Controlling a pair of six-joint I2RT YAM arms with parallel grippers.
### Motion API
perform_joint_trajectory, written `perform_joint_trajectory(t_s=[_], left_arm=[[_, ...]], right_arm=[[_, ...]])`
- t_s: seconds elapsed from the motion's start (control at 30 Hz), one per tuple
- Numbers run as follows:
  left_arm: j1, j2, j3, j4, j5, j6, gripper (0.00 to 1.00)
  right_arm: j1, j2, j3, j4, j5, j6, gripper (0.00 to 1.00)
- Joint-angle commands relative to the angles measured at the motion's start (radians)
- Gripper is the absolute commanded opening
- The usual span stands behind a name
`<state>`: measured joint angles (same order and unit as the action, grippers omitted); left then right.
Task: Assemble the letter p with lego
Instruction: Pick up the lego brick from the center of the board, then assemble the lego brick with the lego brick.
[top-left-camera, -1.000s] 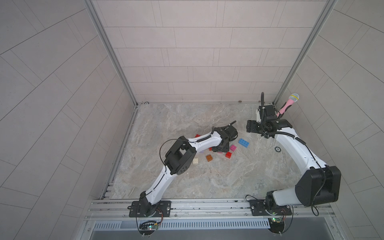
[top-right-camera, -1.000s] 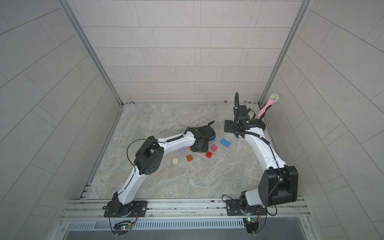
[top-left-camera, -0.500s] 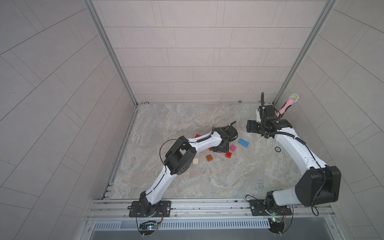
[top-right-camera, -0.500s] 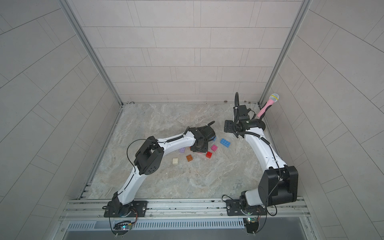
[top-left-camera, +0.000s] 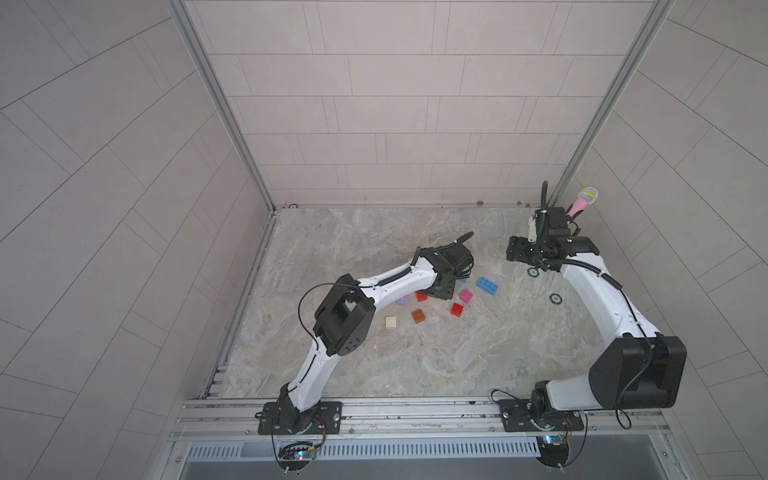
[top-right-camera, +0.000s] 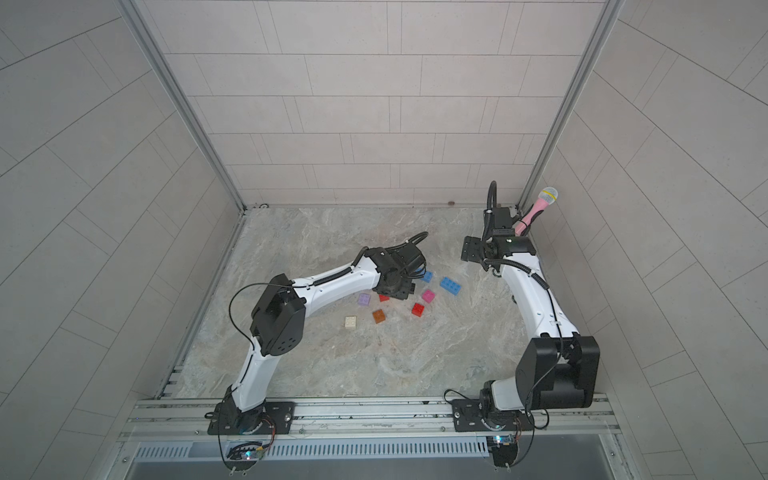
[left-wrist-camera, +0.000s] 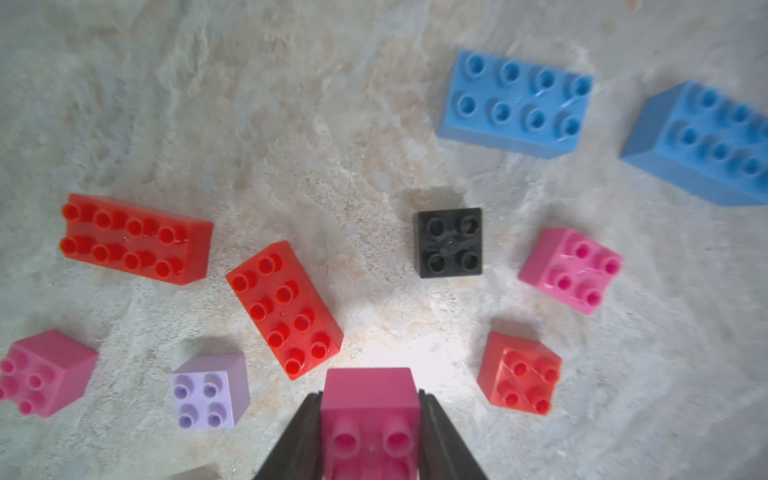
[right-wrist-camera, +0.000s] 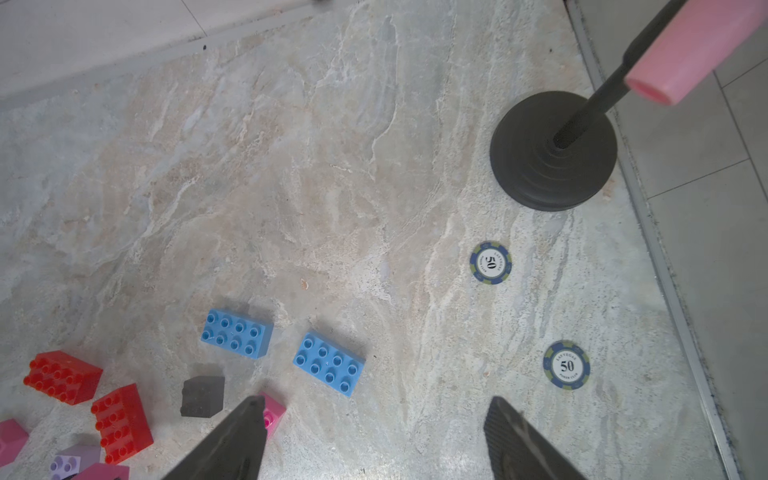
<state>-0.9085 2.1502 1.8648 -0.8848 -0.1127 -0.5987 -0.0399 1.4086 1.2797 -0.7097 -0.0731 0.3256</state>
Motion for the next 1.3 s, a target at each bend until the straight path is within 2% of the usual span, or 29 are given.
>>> perform_joint_trajectory(t_s=[0.0, 0.17, 0.37, 0.8, 1.27], left_arm=[[0.005, 0.01, 0.061, -0.028, 0.049, 0.057, 0.38], [0.005, 0.133, 0.227, -0.091, 0.105, 0.082, 0.38], [0.016, 0.252, 0.373, -0.159, 0.106, 0.104, 0.38], [0.035, 0.289, 0.396, -0.088, 0.059, 0.07, 0.38], [0.04, 0.314, 0.398, -0.055, 0.085, 0.043, 0.38]], right_arm=[[-0.014, 0.009, 0.044, -0.052, -0.01, 0.0, 0.85], [-0.042, 0.033, 0.079, -0.08, -0.016, -0.012, 0.85], [-0.055, 0.045, 0.083, -0.086, -0.024, -0.015, 0.85], [-0.056, 0.053, 0.074, -0.084, -0.037, -0.017, 0.85], [-0.058, 0.056, 0.072, -0.084, -0.035, -0.02, 0.85]])
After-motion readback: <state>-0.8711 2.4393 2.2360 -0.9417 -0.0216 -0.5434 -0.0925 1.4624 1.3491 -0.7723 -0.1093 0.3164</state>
